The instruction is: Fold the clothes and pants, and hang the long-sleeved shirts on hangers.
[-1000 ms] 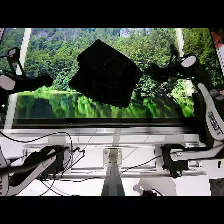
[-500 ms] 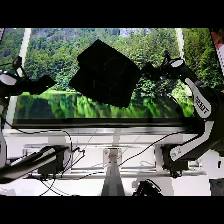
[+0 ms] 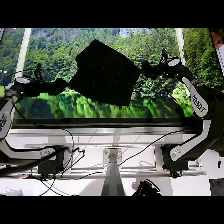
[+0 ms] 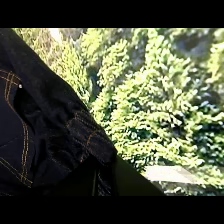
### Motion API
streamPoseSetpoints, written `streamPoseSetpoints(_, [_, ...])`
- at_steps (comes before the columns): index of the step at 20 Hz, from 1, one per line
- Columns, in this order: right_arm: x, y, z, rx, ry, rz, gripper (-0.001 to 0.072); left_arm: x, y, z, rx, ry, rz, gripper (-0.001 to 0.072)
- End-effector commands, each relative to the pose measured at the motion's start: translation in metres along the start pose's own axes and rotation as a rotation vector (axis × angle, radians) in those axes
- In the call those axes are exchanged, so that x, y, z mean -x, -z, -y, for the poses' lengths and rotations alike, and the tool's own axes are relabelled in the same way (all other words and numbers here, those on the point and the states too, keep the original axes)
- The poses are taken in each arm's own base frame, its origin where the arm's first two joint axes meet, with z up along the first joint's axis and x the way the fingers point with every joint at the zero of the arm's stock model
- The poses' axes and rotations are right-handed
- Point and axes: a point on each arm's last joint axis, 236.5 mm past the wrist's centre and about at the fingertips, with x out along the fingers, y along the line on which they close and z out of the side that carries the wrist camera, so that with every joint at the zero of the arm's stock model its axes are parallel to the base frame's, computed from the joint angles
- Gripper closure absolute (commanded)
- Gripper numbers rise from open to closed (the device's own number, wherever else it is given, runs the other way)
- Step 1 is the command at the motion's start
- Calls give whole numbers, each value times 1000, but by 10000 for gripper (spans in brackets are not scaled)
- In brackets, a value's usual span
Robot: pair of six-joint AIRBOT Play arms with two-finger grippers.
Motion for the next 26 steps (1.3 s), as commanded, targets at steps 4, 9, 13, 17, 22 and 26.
streamPoseSetpoints(4, [3, -4, -6, 11, -9, 8, 646, -35, -3, 7, -30, 20, 29, 469])
streamPoseSetpoints(9, [16, -35, -31, 132, -35, 83, 687, -18, -33, 32, -117, 44, 95, 690])
streamPoseSetpoints(13, [36, -85, -47, 246, 4, 240, 688, 42, -47, 78, -288, 44, 160, 691])
streamPoseSetpoints(17, [47, -106, -56, 260, 11, 314, 688, 80, -4, 91, -275, -9, 52, 691])
streamPoseSetpoints(22, [46, -106, -56, 261, 12, 313, 688, 43, 101, 81, -170, 6, -164, 691])
streamPoseSetpoints(26, [43, -95, -55, 264, 8, 264, 687, 1, 170, 76, -63, 34, -238, 690])
